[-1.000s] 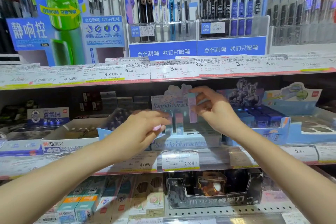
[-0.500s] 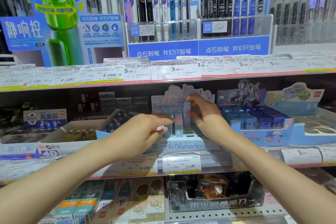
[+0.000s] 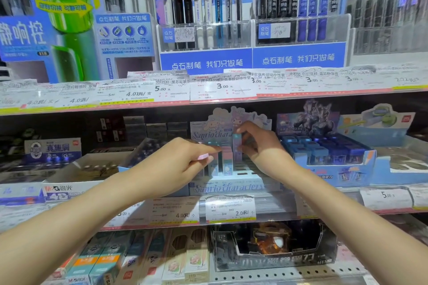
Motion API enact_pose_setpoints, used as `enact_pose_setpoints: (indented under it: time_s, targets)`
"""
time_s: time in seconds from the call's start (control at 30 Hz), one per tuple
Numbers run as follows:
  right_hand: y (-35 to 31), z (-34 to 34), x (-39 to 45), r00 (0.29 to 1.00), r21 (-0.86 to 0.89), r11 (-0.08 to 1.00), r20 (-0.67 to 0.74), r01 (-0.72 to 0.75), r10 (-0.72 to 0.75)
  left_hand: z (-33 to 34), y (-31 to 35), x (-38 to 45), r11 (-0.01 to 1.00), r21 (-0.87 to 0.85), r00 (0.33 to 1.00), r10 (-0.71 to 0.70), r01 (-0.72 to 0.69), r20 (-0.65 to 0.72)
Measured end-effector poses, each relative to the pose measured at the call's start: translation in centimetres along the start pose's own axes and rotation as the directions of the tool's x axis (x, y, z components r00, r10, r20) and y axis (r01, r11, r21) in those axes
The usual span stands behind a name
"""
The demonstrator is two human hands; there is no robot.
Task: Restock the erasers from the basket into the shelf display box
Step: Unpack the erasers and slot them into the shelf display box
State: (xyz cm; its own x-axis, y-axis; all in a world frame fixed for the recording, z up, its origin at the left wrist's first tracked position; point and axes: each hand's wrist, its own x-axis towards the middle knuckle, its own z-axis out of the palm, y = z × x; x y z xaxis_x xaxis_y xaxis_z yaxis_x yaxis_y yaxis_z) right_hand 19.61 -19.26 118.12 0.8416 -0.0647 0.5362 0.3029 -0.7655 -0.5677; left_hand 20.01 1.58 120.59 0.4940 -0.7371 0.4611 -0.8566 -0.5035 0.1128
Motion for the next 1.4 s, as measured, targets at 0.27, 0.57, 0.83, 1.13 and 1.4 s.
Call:
enact_pose_setpoints:
  time_s: [0.27, 0.57, 0.83, 1.13, 1.4]
  targets:
    - [-0.1, -0.1, -0.6, 0.989, -0.159, 0.983, -0.108, 0.087, -0.105, 0.1, 0.1, 0.0, 1.0, -0.009, 1.0, 0.014, -0.014, -0.014]
    - [-0.8, -0.5, -0.6, 0.993, -0.258, 0.966, -0.107, 0.03, -0.059, 0.1, -0.1, -0.2, 1.0, -0.008, 0.999, 0.002, -0.002, -0.045]
    - [-1.1, -0.1, -1.0, 1.0, -0.355, 0.935, 0.014, -0.007, 0.013, -0.4, 0.7, -0.4, 0.998, -0.064, 0.999, 0.01, -0.012, -0.038]
    - [-2.1, -0.2, -3.3, 0.994, -0.207, 0.978, -0.096, 0.039, -0.06, -0.1, 0.4, -0.5, 0.999, 0.016, 0.986, 0.038, -0.036, -0.163]
    - [-6.4, -0.7, -7.3, 0.934, 0.258, 0.897, -0.108, 0.357, -0.341, 0.5, 3.0, -2.1, 0.702, -0.697, 0.988, -0.134, 0.15, 0.079]
